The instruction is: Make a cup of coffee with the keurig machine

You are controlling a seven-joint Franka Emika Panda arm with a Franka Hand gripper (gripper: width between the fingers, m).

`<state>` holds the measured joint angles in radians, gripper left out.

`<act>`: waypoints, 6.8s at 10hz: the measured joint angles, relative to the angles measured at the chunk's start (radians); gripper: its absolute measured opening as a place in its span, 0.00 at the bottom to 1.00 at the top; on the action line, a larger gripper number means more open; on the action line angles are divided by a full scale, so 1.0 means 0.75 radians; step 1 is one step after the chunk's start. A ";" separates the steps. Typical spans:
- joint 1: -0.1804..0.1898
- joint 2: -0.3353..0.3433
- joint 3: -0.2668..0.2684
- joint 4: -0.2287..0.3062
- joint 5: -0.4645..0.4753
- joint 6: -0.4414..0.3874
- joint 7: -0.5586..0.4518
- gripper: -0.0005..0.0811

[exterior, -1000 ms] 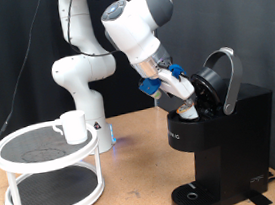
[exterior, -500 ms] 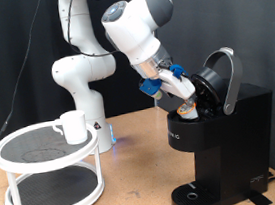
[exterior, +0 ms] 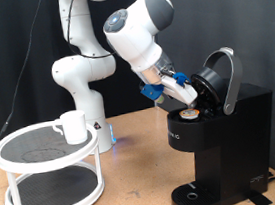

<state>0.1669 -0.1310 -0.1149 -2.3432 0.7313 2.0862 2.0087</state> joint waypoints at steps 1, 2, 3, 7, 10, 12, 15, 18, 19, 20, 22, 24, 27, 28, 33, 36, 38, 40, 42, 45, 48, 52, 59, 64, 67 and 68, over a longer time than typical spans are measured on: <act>0.002 -0.004 0.004 -0.011 0.040 0.063 -0.028 0.91; 0.005 -0.019 0.009 -0.036 0.097 0.146 -0.074 0.91; 0.005 -0.046 0.009 -0.058 0.179 0.223 -0.136 0.91; -0.046 -0.163 -0.011 -0.097 0.191 0.264 -0.057 0.91; -0.047 -0.167 -0.017 -0.085 0.242 0.216 -0.086 0.91; -0.047 -0.194 -0.043 -0.033 0.319 0.125 -0.106 0.91; -0.049 -0.212 -0.059 0.083 0.314 -0.013 -0.057 0.91; -0.056 -0.210 -0.061 0.194 0.269 -0.104 0.034 0.91; -0.060 -0.205 -0.061 0.210 0.255 -0.105 0.049 0.91; -0.060 -0.205 -0.060 0.208 0.256 -0.105 0.047 0.91; -0.051 -0.204 -0.057 0.217 0.361 -0.098 0.047 0.91; -0.028 -0.191 -0.012 0.252 0.424 -0.044 0.096 0.91; 0.003 -0.123 0.069 0.334 0.398 -0.045 0.187 0.91; 0.010 -0.099 0.099 0.363 0.374 -0.035 0.225 0.91; 0.016 -0.057 0.163 0.418 0.293 -0.031 0.322 0.91; 0.030 0.012 0.239 0.507 0.157 -0.025 0.460 0.91; 0.041 0.063 0.292 0.566 0.084 -0.020 0.528 0.91; 0.046 0.095 0.325 0.590 0.038 -0.019 0.540 0.91; 0.046 0.112 0.343 0.591 -0.009 -0.018 0.541 0.91; 0.045 0.124 0.348 0.575 -0.027 -0.018 0.534 0.91; 0.038 0.124 0.343 0.556 -0.027 -0.015 0.521 0.79; 0.026 0.113 0.334 0.521 -0.027 -0.016 0.487 0.38; -0.004 0.021 0.323 0.405 -0.029 -0.013 0.394 0.01; -0.043 -0.030 0.313 0.348 -0.028 0.071 0.391 0.01; -0.081 -0.046 0.284 0.343 -0.033 0.056 0.381 0.01; -0.094 -0.052 0.270 0.343 -0.048 0.035 0.369 0.01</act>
<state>0.0963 -0.1697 0.0876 -2.0861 0.6950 2.1128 2.2856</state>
